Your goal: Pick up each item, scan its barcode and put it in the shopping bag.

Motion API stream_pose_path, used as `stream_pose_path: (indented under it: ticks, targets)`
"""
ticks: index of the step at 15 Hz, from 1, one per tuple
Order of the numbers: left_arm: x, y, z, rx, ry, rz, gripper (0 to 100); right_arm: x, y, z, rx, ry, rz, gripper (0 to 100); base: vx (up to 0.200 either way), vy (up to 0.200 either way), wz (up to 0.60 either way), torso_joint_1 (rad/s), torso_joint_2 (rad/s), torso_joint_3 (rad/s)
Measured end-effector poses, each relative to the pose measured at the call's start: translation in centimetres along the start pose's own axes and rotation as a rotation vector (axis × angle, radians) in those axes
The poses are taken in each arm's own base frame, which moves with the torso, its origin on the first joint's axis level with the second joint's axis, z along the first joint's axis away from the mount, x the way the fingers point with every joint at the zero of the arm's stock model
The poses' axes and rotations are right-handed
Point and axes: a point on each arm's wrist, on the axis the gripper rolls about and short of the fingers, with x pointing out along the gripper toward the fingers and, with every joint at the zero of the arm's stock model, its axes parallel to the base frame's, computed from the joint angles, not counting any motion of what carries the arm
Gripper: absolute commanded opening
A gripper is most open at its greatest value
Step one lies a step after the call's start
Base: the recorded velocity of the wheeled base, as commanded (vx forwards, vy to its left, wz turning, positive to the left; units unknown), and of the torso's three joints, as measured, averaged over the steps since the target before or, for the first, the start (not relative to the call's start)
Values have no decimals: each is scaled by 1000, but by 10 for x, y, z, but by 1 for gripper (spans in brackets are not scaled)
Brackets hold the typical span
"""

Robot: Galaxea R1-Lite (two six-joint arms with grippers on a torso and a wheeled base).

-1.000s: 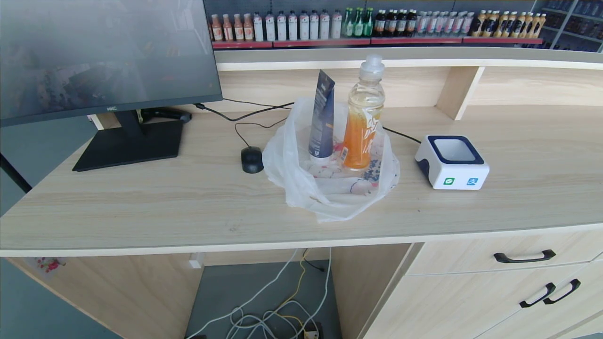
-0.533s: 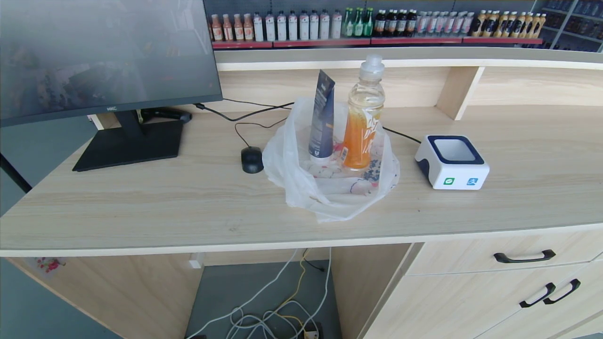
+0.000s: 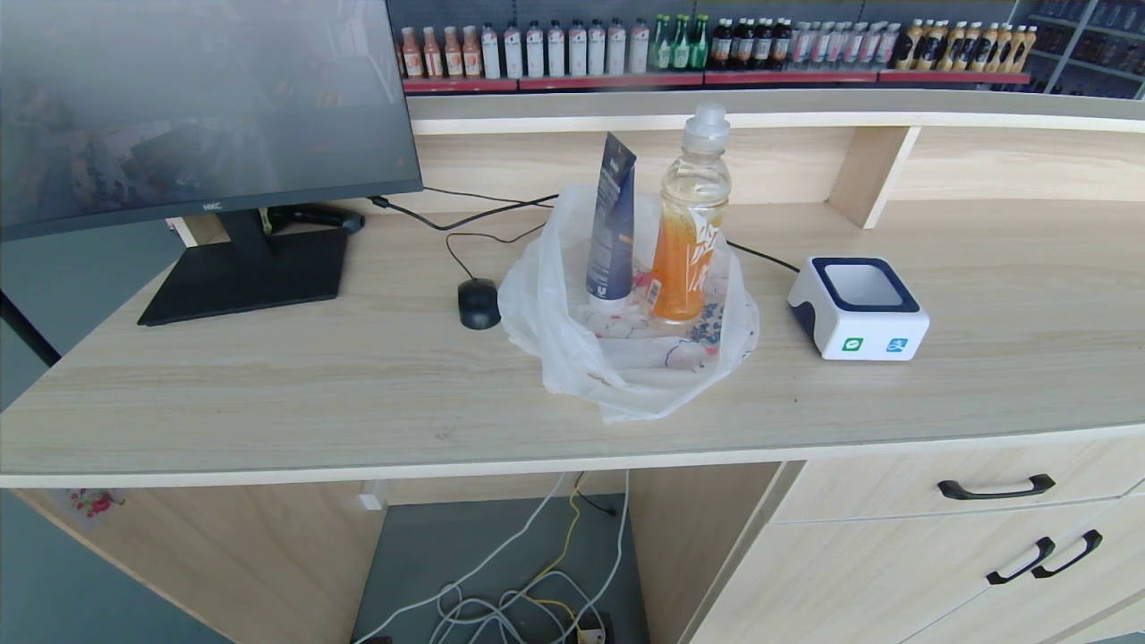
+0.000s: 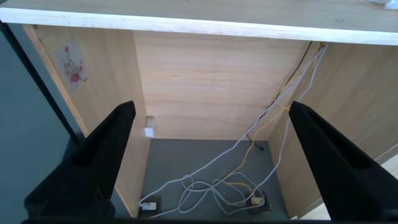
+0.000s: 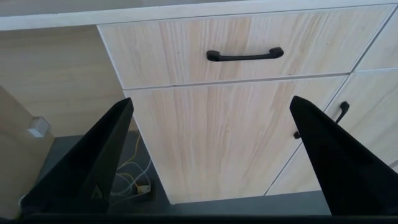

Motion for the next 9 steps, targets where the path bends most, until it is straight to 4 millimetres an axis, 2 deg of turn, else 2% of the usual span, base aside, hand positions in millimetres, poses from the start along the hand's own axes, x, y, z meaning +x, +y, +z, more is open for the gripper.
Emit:
stream_pose_path:
  ticks: [9]
  targets:
    - [0,0,0,3,0,-2,100,0,0,0,6,0,1,100,0,0,0,0,0,0]
